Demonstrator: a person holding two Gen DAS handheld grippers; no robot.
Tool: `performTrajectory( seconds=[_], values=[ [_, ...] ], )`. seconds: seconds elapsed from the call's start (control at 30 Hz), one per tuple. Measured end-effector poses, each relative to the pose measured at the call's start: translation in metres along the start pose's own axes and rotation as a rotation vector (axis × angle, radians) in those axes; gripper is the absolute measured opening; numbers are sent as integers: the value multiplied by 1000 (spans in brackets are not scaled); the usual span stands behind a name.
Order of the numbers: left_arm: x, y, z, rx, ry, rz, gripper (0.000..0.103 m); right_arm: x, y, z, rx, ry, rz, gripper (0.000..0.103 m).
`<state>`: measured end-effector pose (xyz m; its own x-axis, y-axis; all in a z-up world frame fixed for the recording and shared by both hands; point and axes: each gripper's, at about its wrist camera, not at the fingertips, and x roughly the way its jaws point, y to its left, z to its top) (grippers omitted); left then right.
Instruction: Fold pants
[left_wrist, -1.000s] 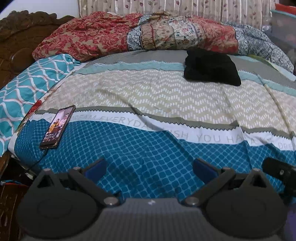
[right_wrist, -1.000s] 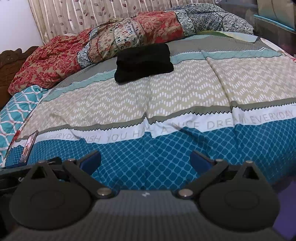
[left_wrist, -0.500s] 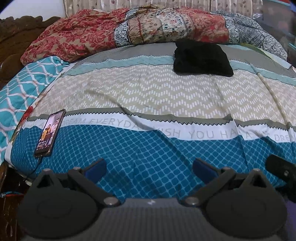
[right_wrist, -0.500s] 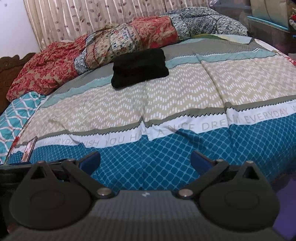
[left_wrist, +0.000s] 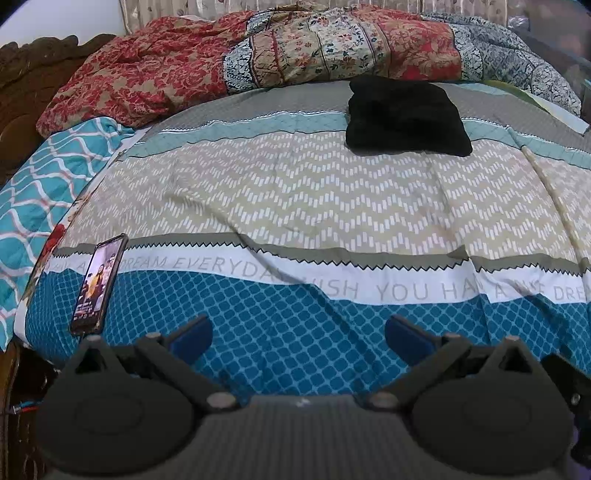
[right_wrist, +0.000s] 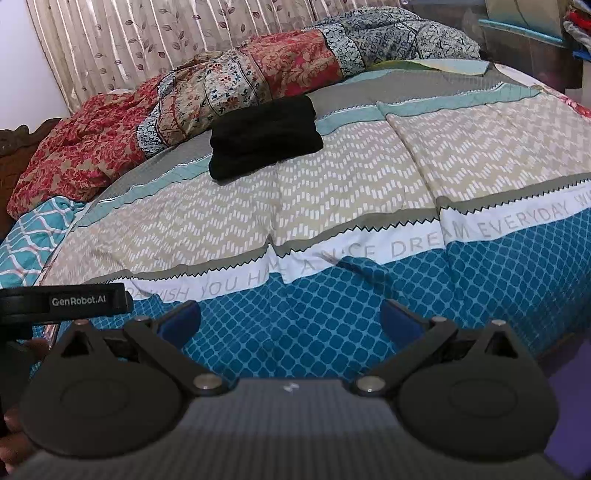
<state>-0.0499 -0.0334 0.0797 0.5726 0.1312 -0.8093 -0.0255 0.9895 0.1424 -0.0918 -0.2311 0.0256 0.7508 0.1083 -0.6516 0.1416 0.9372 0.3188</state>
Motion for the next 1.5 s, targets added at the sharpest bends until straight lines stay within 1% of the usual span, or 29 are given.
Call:
performTrajectory(
  seconds=[0.23, 0.43, 0.6, 1.07, 1.3, 1.5],
  values=[
    [2, 6, 4, -4, -5, 19, 103, -1, -4, 10, 16, -23, 6, 103],
    [-1, 9, 10, -9, -25, 25, 103, -3, -5, 17, 35, -41, 13, 103],
    [-2, 10, 13, -5, -28, 23, 103, -2, -6, 19, 26, -38, 18, 103],
    [-1, 12, 20, 3, -36, 56, 103, -3, -5, 31, 17, -65, 37, 103],
    [-6, 12, 29, -3, -55, 47, 103, -6, -3, 40, 17, -96, 52, 103],
    [-6, 5, 29, 8, -46, 37, 103, -8, -4, 42, 18, -107, 57, 103]
  ],
)
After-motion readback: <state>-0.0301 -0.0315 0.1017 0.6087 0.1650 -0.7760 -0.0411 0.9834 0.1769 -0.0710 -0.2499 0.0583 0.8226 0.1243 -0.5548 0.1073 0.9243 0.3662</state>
